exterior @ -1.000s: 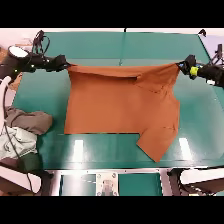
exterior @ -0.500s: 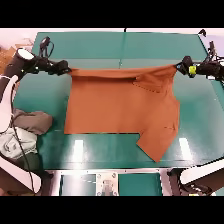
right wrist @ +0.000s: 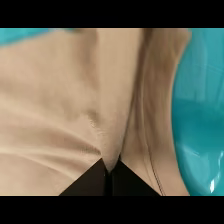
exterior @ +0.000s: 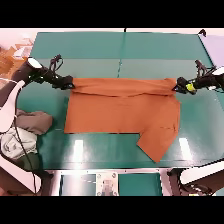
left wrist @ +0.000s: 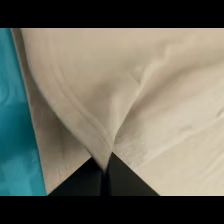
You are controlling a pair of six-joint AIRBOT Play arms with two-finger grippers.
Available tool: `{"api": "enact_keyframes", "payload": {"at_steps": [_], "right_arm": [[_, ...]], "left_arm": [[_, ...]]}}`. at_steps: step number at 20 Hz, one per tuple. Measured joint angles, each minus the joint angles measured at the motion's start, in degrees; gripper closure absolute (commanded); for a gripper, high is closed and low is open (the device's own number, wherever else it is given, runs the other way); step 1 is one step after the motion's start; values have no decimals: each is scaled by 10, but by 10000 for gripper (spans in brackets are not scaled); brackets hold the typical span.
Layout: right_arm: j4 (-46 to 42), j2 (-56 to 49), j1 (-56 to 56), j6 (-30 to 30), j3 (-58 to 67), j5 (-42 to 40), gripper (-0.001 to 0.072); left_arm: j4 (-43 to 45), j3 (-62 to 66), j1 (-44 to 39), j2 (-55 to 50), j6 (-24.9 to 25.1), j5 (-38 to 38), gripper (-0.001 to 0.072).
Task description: Fold the shirts.
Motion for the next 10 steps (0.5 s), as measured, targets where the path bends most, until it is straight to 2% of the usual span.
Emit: {"api": "enact_keyframes", "payload": {"at_steps": [3, 4, 5, 6, 7, 9, 10], "right_arm": [[-10, 0, 2, 5, -19, 2, 690], [-12, 1, 3, 10, -22, 3, 546], [-14, 1, 3, 16, -23, 6, 395], [-15, 1, 3, 19, -22, 11, 401], [-17, 1, 3, 26, -16, 20, 415], [-18, 4, 1, 36, 3, 51, 577], [-20, 8, -2, 41, 13, 72, 702]], "left_arm": [[2, -5, -3, 0, -8, -6, 680], [2, -6, -3, 0, -9, -10, 607], [3, -7, -3, 0, -10, -16, 318], [3, -6, -3, 0, -15, -27, 158], [4, -1, -2, 0, -25, -41, 159], [3, 18, 3, 0, -47, -78, 160], [4, 30, 8, 3, -61, -99, 162]]}}
